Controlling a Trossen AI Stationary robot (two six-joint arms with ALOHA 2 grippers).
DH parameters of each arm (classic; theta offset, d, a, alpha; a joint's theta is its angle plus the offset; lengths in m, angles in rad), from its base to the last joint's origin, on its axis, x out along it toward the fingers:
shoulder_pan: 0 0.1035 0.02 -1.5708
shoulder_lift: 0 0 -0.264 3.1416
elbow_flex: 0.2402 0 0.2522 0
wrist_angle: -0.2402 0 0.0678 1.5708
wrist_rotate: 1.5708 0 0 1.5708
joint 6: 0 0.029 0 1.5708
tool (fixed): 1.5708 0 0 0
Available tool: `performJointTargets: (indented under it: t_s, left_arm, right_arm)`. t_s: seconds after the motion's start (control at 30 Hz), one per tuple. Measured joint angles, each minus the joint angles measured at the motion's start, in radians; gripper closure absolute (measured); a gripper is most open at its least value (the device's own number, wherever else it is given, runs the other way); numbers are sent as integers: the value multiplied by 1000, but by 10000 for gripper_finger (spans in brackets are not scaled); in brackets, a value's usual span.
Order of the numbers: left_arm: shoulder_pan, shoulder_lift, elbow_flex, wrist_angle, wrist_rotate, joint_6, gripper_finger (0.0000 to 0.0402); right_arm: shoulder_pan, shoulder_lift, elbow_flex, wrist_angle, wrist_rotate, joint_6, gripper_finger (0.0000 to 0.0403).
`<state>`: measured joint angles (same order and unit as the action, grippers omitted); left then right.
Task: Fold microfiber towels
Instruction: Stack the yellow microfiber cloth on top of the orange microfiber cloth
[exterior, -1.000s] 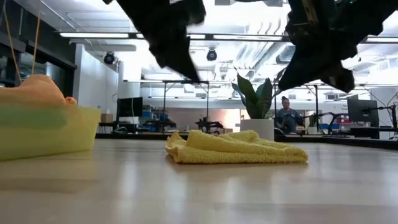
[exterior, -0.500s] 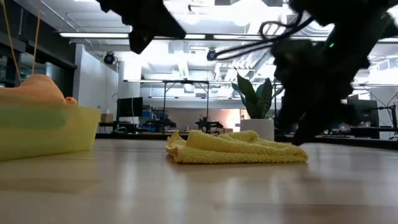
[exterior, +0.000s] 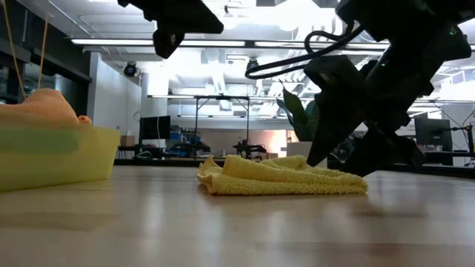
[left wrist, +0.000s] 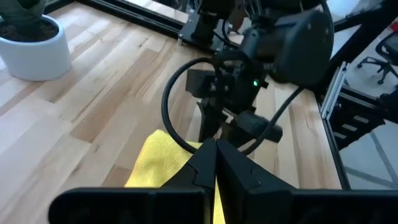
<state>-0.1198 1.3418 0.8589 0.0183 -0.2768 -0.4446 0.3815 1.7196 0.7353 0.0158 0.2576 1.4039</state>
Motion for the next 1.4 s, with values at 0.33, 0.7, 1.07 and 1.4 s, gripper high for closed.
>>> performJointTargets:
  t_s: [0.33, 0.7, 1.07, 1.4]
  left_arm:
    - [26, 0, 0, 91, -60, 1, 401]
    - [93, -9, 1, 189, -59, 2, 402]
    - [188, 2, 47, 279, 118, 91, 335]
    - [184, 163, 166, 280, 339, 144, 209]
  right_arm:
    - [11, 46, 0, -13, 34, 83, 384]
    - [12, -211, -5, -199, 67, -113, 401]
    - [13, -445, -4, -191, -189, -555, 402]
    - [13, -454, 166, -389, -361, -732, 403]
